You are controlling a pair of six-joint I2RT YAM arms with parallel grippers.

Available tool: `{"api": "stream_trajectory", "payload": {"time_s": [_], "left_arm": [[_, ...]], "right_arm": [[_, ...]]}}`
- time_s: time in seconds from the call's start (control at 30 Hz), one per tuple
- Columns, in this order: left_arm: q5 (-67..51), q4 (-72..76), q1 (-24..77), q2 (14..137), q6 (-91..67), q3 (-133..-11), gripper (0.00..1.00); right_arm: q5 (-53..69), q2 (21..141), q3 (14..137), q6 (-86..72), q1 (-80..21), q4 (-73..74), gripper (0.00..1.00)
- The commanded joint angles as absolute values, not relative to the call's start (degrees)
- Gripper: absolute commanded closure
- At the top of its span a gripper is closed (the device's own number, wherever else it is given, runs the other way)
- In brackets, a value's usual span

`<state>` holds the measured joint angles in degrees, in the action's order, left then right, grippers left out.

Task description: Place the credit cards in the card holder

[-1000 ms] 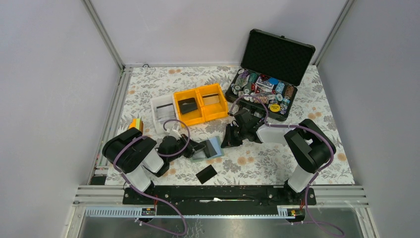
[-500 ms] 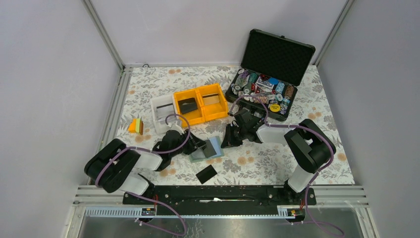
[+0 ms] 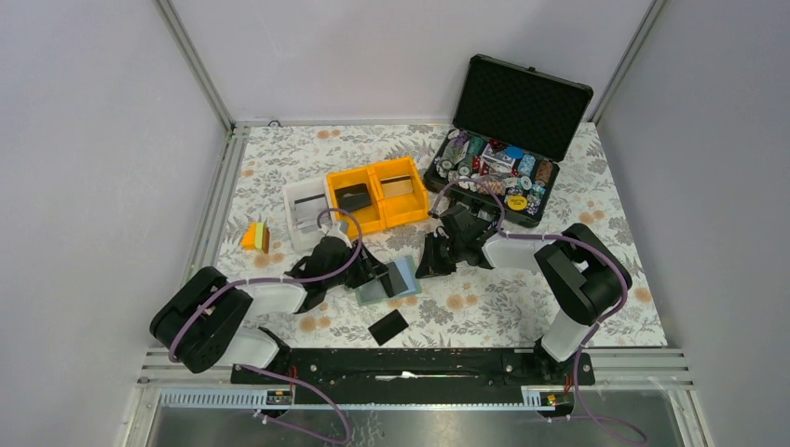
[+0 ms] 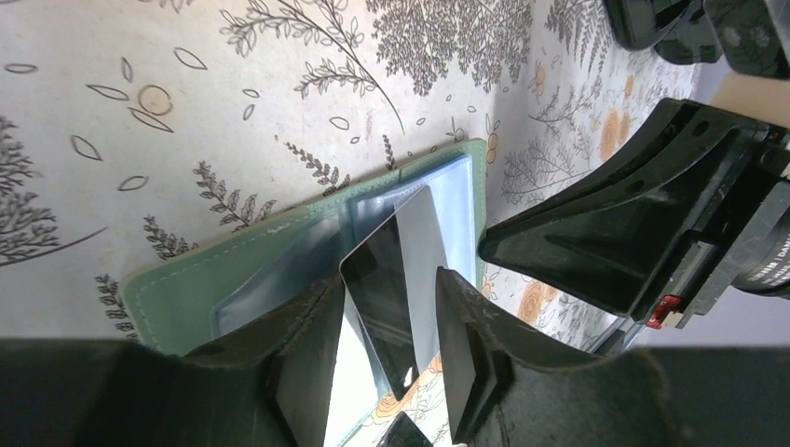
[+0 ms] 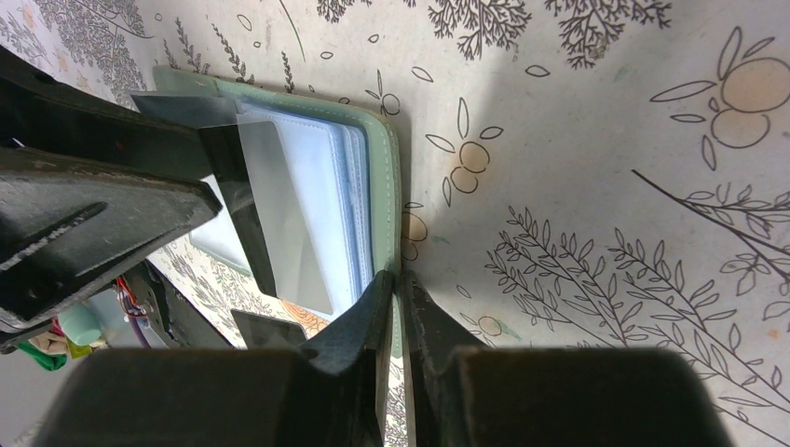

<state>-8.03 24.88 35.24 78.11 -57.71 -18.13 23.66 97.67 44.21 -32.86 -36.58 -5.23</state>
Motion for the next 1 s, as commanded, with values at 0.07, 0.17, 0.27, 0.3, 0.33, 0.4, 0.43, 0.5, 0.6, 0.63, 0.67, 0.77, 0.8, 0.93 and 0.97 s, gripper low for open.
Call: {"api": "stream_trajectory", "payload": {"time_s": [0.07, 0.17, 0.27, 0.3, 0.33, 0.4, 0.43, 0.5, 0.6, 0.63, 0.67, 0.77, 0.8, 0.93, 0.97], "left_arm": [[-6.9, 21.9, 37.7, 80.7, -56.6, -21.1, 0.58], [-6.5, 20.7, 38.5, 81.6, -56.2, -23.1, 0.59], [-5.7, 18.4, 39.6, 82.4, -55.4, -25.7, 0.59], [-5.5, 17.6, 40.0, 82.8, -55.2, -26.6, 0.59], [-5.3, 16.7, 40.3, 83.3, -54.9, -27.4, 0.59], [-4.9, 14.9, 41.0, 84.3, -54.6, -29.1, 0.59], [-4.6, 13.7, 41.4, 84.8, -54.4, -30.0, 0.59], [-3.8, 11.2, 42.5, 85.5, -53.7, -32.1, 0.58], [-1.8, 6.2, 42.9, 85.1, -52.1, -34.4, 0.56], [-0.8, 4.6, 42.9, 84.4, -51.5, -34.8, 0.55], [-0.3, 2.8, 42.9, 83.8, -50.8, -35.3, 0.54], [1.8, -1.0, 42.8, 82.3, -49.5, -36.2, 0.52], [1.8, -1.7, 42.9, 81.9, -49.5, -36.1, 0.51], [1.1, -1.2, 42.9, 81.1, -50.0, -35.5, 0.51], [0.9, -1.1, 42.9, 81.2, -50.1, -35.4, 0.52]], "right_arm": [[24.2, 97.8, 45.6, -32.5, -36.5, -4.0, 0.87], [24.3, 97.8, 45.5, -32.5, -36.5, -4.0, 0.87], [24.0, 97.6, 45.3, -32.5, -36.5, -4.0, 0.87], [24.0, 97.6, 45.3, -32.5, -36.5, -4.0, 0.87], [23.9, 97.5, 45.3, -32.5, -36.6, -4.0, 0.87], [23.9, 97.5, 45.3, -32.4, -36.5, -4.0, 0.87], [23.9, 97.5, 45.4, -32.4, -36.6, -4.0, 0.87], [23.9, 97.6, 45.4, -32.3, -36.5, -4.0, 0.87], [23.6, 97.5, 45.4, -32.1, -36.5, -3.8, 0.87], [23.5, 97.5, 45.4, -32.0, -36.5, -3.5, 0.87], [23.3, 97.4, 45.4, -32.0, -36.6, -3.4, 0.87], [23.0, 97.2, 45.3, -31.8, -36.5, -3.2, 0.87], [22.9, 97.2, 45.3, -31.8, -36.5, -3.2, 0.87], [23.0, 97.3, 45.3, -31.9, -36.5, -3.2, 0.87], [23.0, 97.3, 45.3, -32.0, -36.5, -3.2, 0.87]]}}
